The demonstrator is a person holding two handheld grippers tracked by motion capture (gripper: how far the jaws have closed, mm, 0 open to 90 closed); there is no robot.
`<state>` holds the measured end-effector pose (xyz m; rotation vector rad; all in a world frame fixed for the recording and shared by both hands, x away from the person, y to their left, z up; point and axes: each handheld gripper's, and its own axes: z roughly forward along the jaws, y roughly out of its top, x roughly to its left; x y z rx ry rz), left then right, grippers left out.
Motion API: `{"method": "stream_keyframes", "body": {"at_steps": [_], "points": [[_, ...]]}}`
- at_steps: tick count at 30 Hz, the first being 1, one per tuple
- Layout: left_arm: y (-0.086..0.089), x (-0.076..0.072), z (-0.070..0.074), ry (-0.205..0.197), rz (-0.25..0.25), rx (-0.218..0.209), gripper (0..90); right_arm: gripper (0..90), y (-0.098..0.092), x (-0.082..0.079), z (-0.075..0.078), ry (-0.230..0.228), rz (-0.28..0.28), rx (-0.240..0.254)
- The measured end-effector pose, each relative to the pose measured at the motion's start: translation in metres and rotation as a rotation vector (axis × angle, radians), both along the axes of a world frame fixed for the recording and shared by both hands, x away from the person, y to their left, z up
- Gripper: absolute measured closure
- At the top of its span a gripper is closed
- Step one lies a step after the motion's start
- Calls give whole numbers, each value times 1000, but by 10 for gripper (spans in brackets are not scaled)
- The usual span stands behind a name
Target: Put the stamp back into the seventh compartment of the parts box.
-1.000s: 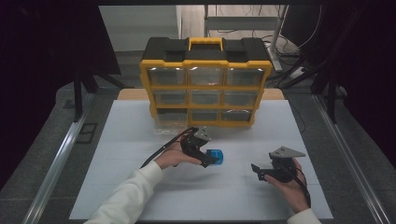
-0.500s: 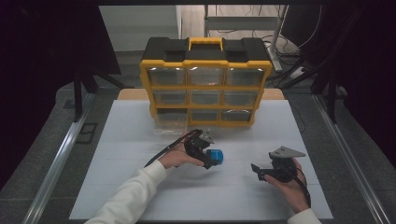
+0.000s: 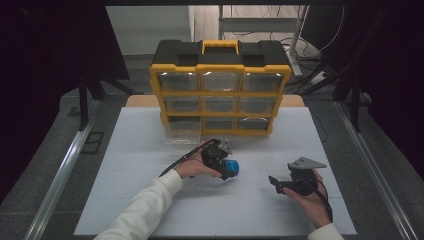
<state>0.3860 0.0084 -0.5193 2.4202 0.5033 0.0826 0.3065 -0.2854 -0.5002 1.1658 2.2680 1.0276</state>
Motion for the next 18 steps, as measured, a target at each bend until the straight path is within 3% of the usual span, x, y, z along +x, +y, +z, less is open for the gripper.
{"method": "stream_keyframes", "body": {"at_steps": [14, 18], "points": [[-4, 3, -7, 4, -36, 24, 247, 138, 0, 1, -1, 3, -1, -3], [-4, 0, -7, -26, -56, 30, 311, 138, 0, 1, -1, 3, -2, -4]]}}
